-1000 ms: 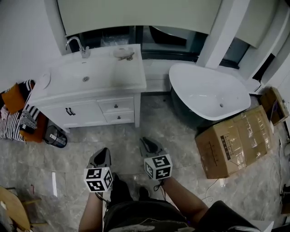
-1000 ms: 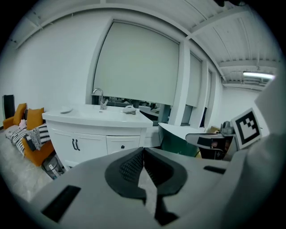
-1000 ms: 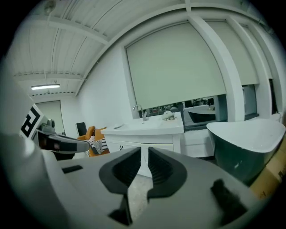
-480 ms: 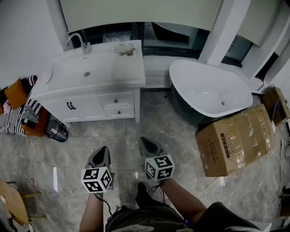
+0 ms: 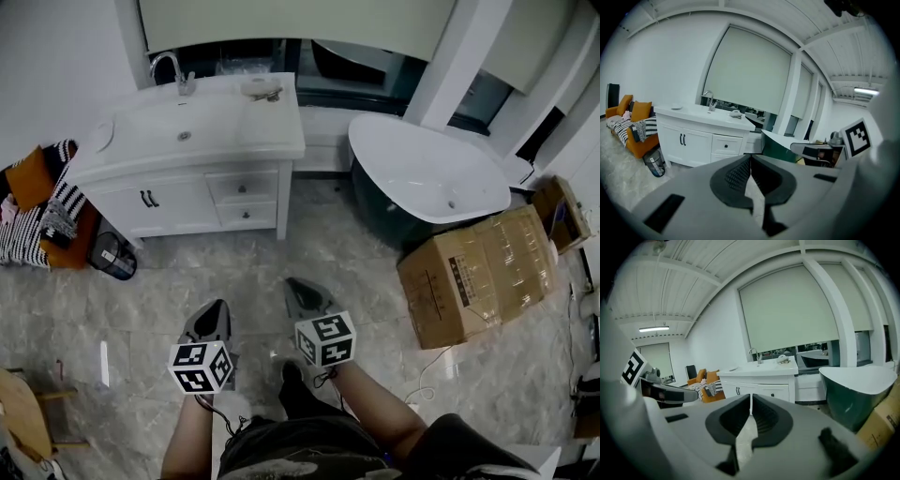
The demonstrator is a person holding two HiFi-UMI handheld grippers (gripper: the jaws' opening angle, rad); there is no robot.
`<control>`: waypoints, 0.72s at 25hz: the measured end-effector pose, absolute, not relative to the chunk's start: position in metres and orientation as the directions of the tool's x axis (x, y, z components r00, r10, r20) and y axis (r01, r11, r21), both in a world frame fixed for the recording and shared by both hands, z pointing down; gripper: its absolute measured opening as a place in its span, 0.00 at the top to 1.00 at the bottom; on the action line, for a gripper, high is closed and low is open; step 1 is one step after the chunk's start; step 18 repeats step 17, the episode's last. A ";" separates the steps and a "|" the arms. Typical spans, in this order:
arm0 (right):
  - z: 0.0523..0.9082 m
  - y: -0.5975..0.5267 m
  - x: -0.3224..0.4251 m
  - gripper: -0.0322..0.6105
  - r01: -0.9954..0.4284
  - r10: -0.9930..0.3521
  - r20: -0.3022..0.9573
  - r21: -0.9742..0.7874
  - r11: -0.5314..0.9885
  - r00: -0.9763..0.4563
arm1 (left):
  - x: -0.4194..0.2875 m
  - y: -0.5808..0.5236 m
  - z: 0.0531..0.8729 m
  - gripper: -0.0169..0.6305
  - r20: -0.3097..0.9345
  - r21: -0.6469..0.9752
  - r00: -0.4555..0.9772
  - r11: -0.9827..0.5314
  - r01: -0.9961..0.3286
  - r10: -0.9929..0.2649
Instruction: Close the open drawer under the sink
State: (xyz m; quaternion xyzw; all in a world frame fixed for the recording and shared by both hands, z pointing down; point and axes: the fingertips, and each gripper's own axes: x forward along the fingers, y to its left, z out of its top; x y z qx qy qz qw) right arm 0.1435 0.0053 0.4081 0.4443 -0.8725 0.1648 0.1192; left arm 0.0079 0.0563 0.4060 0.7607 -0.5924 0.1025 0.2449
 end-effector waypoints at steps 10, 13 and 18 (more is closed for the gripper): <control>0.381 0.118 0.125 0.90 -0.851 -0.790 0.325 -0.113 0.513 -0.520 | -0.014 0.157 0.382 0.95 0.393 0.255 0.338 -0.252 -0.934 -0.855; 0.379 0.151 0.118 0.90 -0.856 -0.800 0.314 -0.104 0.506 -0.511 | -0.020 0.185 0.381 0.95 0.375 0.258 0.355 -0.272 -0.927 -0.856; 0.380 0.191 0.105 0.91 -0.860 -0.808 0.306 -0.093 0.501 -0.504 | -0.031 0.219 0.381 0.95 0.357 0.260 0.374 -0.293 -0.920 -0.856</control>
